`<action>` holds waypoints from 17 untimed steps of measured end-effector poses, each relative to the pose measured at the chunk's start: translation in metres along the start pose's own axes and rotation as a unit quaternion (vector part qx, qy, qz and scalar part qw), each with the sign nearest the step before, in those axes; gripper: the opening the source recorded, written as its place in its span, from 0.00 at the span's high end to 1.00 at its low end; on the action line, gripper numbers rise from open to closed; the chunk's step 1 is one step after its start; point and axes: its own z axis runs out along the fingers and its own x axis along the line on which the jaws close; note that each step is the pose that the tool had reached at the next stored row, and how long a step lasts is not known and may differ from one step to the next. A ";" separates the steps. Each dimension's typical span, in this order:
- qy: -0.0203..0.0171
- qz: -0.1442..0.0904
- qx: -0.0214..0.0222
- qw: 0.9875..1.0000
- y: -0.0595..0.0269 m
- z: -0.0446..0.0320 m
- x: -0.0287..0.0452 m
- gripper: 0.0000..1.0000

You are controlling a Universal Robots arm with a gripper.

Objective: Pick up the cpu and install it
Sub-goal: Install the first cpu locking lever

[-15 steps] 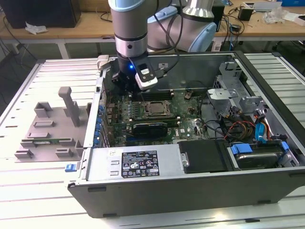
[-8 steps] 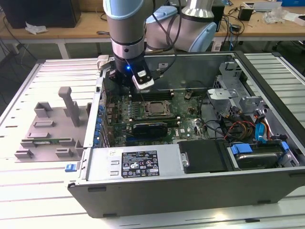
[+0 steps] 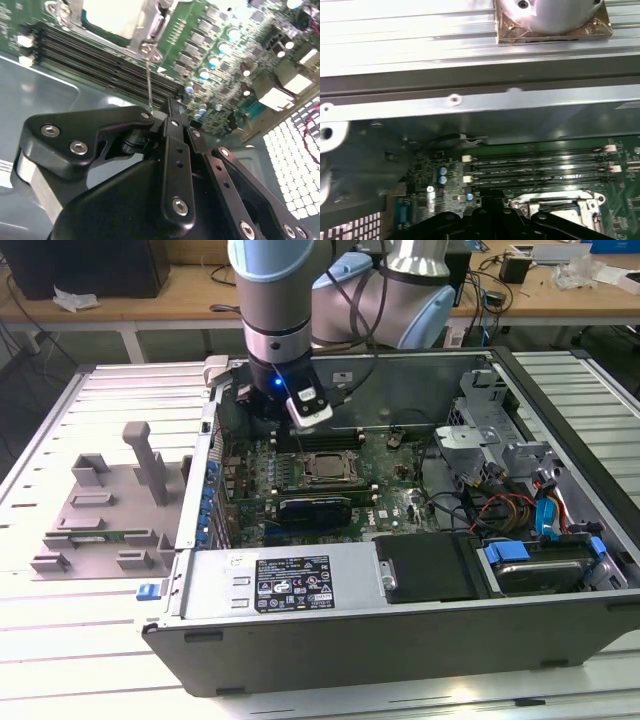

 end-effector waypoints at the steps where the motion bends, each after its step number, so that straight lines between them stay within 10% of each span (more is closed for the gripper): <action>1: 0.000 0.000 0.000 1.000 0.0002 0.0000 -0.0023 0.89; 11: 0.000 0.000 0.000 1.000 0.0023 -0.0004 -0.0400 0.89; 17: -0.004 -0.002 -0.001 1.000 0.0018 0.0018 -0.0406 0.89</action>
